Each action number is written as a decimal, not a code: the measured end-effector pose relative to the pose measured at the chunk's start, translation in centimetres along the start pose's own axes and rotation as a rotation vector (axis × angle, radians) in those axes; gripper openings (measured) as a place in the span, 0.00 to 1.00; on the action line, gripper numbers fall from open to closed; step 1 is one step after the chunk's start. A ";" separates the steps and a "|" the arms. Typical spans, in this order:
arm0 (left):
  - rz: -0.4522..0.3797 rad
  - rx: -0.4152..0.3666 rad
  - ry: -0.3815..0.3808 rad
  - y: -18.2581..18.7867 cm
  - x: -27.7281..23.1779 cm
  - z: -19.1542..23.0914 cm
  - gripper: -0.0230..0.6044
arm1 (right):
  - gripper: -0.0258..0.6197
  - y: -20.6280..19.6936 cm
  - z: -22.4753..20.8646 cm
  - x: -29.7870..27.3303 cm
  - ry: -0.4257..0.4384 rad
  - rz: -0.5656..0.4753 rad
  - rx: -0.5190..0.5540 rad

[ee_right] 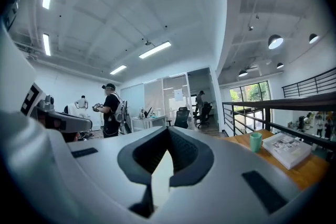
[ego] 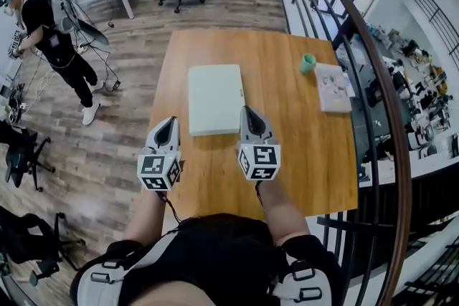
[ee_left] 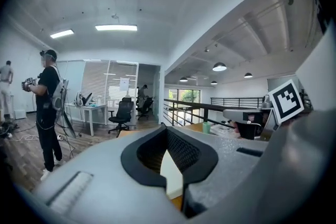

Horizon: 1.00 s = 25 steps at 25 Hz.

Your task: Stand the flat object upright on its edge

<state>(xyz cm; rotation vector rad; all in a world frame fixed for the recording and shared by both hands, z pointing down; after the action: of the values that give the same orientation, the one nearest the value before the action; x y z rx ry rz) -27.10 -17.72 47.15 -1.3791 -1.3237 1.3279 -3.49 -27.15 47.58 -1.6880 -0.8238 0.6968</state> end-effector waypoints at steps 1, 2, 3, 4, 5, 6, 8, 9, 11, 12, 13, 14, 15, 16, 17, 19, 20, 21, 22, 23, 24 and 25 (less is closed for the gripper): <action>0.002 -0.004 -0.016 -0.2 -0.6 0.6 0.04 | 0.04 0.1 0.2 -0.5 -0.014 -0.004 -0.001; 0.002 0.001 -0.027 -0.3 -1.2 1.3 0.04 | 0.04 0.2 0.5 -1.0 -0.025 -0.009 -0.008; 0.001 0.011 -0.033 -0.3 -1.7 2.1 0.04 | 0.04 0.2 0.8 -1.4 -0.033 -0.014 -0.014; -0.001 0.025 -0.035 -0.4 -2.1 2.7 0.04 | 0.04 0.1 1.1 -1.6 -0.040 -0.014 -0.013; 0.000 0.038 -0.036 -0.5 -2.4 3.2 0.04 | 0.04 -0.1 1.3 -1.7 -0.046 -0.007 -0.004; 0.003 0.049 -0.039 -0.7 -2.6 3.5 0.04 | 0.04 -0.4 1.5 -1.7 -0.052 0.005 0.007; 0.011 0.053 -0.045 -1.1 -2.8 3.7 0.04 | 0.04 -0.7 1.5 -1.7 -0.064 0.017 0.014; 0.014 0.050 -0.047 -1.2 -3.0 3.7 0.04 | 0.04 -0.7 1.4 -1.6 -0.070 0.015 0.010; 0.014 0.047 -0.046 -1.1 -3.2 3.8 0.04 | 0.04 -0.6 1.2 -1.6 -0.082 0.007 0.003; 0.013 0.047 -0.045 -1.1 -3.3 3.8 0.04 | 0.04 -0.5 1.1 -1.6 -0.086 0.004 0.003; 0.012 0.046 -0.045 -1.1 -3.4 3.8 0.04 | 0.04 -0.4 0.9 -1.6 -0.088 0.001 0.006; 0.013 0.044 -0.046 -1.1 -3.4 3.8 0.04 | 0.04 -0.3 0.9 -1.7 -0.091 -0.001 0.011; 0.015 0.043 -0.047 -1.2 -3.5 3.9 0.04 | 0.04 -0.3 0.8 -1.7 -0.094 -0.002 0.017; 0.018 0.042 -0.048 -1.2 -3.5 4.0 0.04 | 0.04 -0.2 0.7 -1.8 -0.099 -0.002 0.023; 0.022 0.041 -0.050 -1.3 -3.6 4.1 0.04 | 0.04 -0.2 0.6 -1.9 -0.104 0.001 0.028; 0.035 0.041 -0.056 -1.5 -3.9 4.2 0.04 | 0.04 -0.3 0.1 -2.2 -0.108 0.014 0.032; 0.043 0.044 -0.061 -1.6 -4.1 4.3 0.04 | 0.04 -0.4 -0.2 -2.6 -0.102 0.022 0.030; 0.053 0.051 -0.069 -1.8 -4.6 4.3 0.04 | 0.04 -0.5 -0.4 -3.0 -0.091 0.032 0.027; 0.061 0.061 -0.078 -1.9 -5.0 4.4 0.04 | 0.05 -0.6 -0.7 -3.6 -0.080 0.042 0.023; 0.068 0.073 -0.087 -2.1 -5.5 4.4 0.04 | 0.05 -0.8 -1.0 -4.1 -0.071 0.055 0.019; 0.077 0.083 -0.095 -2.3 -6.0 4.4 0.05 | 0.06 -1.0 -1.3 -4.6 -0.063 0.069 0.014; 0.086 0.093 -0.103 -2.5 -6.4 4.4 0.11 | 0.09 -1.2 -1.6 -5.1 -0.056 0.086 0.008</action>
<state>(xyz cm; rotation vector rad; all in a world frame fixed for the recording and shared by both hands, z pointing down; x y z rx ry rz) -31.25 -24.17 50.02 -1.3326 -1.2653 1.5171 -5.39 -31.95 49.37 -1.7113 -0.7899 0.8086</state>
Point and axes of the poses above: the fingertips, and each gripper's own axes: x backward along the fingers, z to its left, y out of its top, the point moved 7 cm from there along x, backward along the fingers, and after that the axes turned 10 degrees about -x, right-handed, at the moved point
